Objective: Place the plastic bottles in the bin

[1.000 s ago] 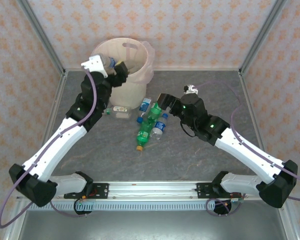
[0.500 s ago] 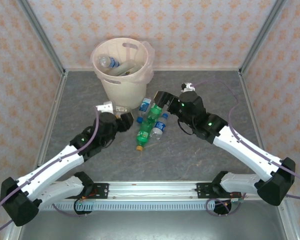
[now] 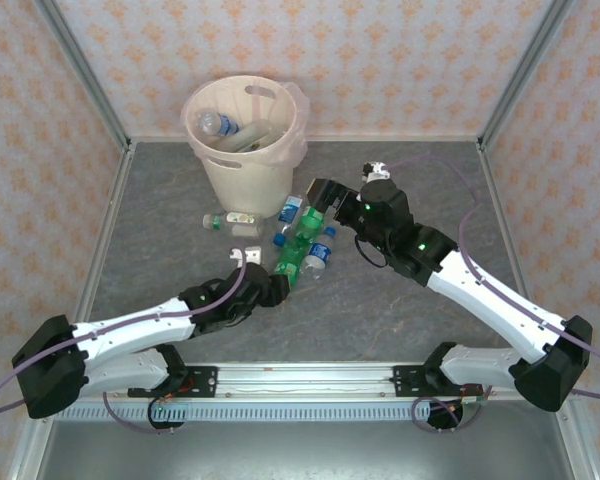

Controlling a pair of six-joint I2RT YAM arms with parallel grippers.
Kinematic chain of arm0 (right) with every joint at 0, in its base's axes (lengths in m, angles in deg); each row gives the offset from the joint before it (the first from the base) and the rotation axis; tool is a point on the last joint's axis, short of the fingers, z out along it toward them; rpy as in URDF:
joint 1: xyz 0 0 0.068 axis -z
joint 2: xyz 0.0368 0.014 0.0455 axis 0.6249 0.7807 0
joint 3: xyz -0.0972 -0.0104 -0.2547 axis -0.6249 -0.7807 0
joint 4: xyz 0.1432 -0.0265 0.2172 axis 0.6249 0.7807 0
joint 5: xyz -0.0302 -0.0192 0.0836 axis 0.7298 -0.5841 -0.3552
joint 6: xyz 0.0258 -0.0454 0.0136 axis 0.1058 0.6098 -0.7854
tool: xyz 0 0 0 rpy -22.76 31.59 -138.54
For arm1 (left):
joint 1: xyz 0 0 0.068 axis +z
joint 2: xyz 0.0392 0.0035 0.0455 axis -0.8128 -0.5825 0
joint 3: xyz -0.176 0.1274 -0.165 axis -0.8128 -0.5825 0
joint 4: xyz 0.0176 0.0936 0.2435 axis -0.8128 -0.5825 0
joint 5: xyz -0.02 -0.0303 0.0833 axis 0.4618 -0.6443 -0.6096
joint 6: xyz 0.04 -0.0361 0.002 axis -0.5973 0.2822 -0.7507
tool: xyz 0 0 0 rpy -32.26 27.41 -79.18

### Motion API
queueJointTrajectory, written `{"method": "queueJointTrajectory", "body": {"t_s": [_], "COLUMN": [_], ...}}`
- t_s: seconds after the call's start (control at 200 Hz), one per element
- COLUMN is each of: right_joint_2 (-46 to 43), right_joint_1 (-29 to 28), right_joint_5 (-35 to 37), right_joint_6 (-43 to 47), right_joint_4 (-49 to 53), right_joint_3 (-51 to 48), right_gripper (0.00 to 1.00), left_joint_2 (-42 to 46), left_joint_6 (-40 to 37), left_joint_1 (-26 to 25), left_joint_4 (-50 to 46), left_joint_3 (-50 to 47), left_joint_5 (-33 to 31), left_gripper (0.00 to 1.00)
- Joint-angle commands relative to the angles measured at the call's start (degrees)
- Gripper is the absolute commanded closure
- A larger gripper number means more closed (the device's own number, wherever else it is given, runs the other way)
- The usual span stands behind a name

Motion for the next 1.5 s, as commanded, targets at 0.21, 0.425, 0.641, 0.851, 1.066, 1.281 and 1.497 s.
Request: {"method": "queueJointTrajectory", "body": {"t_s": [0.21, 0.425, 0.641, 0.851, 1.066, 1.281, 1.497], "right_joint_2": [-1.2, -0.7, -0.6, -0.3, 0.0, 0.0, 0.0], "right_joint_1": [-0.4, -0.4, -0.4, -0.4, -0.4, -0.4, -0.4], "right_joint_5": [0.7, 0.9, 1.2, 1.4, 1.2, 0.9, -0.1], "right_joint_6": [-0.6, 0.1, 0.6, 0.6, 0.7, 1.0, 0.9], "right_joint_4": [-0.6, -0.3, -0.3, -0.4, -0.8, -1.3, -3.5], "right_joint_3": [-0.1, 0.7, 1.2, 1.2, 1.4, 1.9, 1.3], "right_gripper": [0.00, 0.00, 0.00, 0.00, 0.00, 0.00, 0.00], "left_joint_2": [-7.8, -11.7, -13.7, -13.1, -7.3, 0.1, 4.8], "left_joint_6": [-0.5, -1.3, -1.9, -2.2, -1.8, -2.0, -3.7], "left_joint_1": [-0.6, -0.6, -0.7, -0.7, -0.6, -0.6, -0.6], "left_joint_4": [5.6, 6.7, 7.6, 5.2, 0.7, -3.5, -9.2], "left_joint_3": [-1.5, -1.7, -1.3, -0.4, -0.1, 2.8, 12.2], "left_joint_5": [3.6, 3.5, 3.4, 2.3, -0.2, -2.9, -10.2], "left_gripper": [0.38, 0.45, 0.56, 0.73, 0.76, 0.78, 0.81]}}
